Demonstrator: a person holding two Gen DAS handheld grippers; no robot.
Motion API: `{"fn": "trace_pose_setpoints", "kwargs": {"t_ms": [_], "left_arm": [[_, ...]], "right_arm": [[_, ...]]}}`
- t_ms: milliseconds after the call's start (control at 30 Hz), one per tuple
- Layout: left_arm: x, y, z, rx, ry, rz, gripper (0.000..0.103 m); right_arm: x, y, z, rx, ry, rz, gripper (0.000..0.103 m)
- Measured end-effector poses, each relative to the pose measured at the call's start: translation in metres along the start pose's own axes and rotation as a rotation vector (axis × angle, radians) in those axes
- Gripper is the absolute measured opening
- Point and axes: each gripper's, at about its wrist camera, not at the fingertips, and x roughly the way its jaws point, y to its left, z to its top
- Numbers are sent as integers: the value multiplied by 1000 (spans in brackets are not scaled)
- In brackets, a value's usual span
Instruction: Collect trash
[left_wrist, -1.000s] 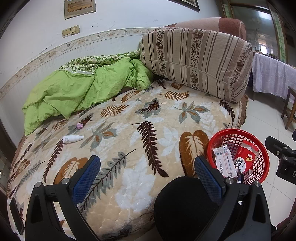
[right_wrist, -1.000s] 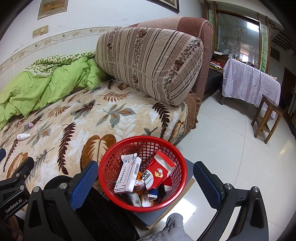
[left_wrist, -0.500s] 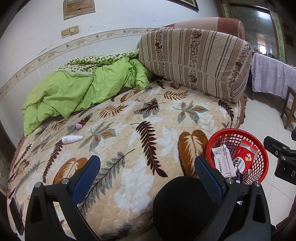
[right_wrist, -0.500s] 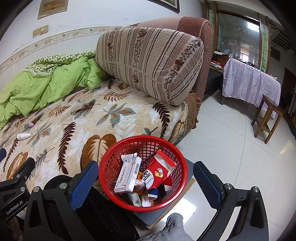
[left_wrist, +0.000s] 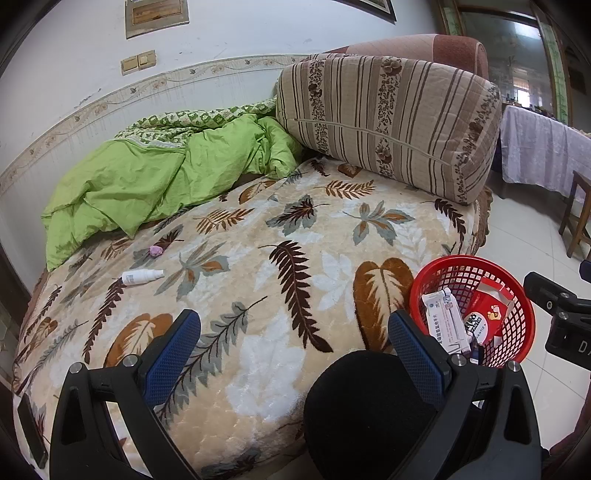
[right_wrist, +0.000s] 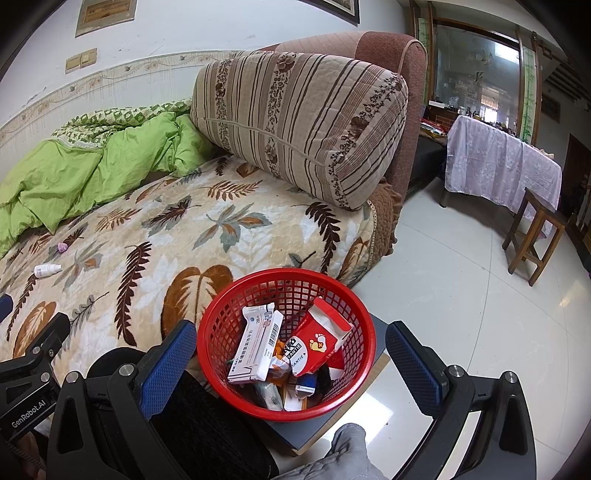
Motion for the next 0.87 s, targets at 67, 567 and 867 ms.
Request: {"fn": "trace_pose_setpoints", "kwargs": {"t_ms": [67, 567, 867], "left_arm": [[0, 0, 0, 0, 0, 0, 101], [11, 6, -8, -48, 39, -19, 101], [41, 96, -18, -284, 136, 42, 101]], "right_arm": [[0, 0, 0, -1, 0, 0, 102], [14, 12, -4, -34, 44, 42, 102], [46, 76, 27, -161, 107, 240, 102]]}}
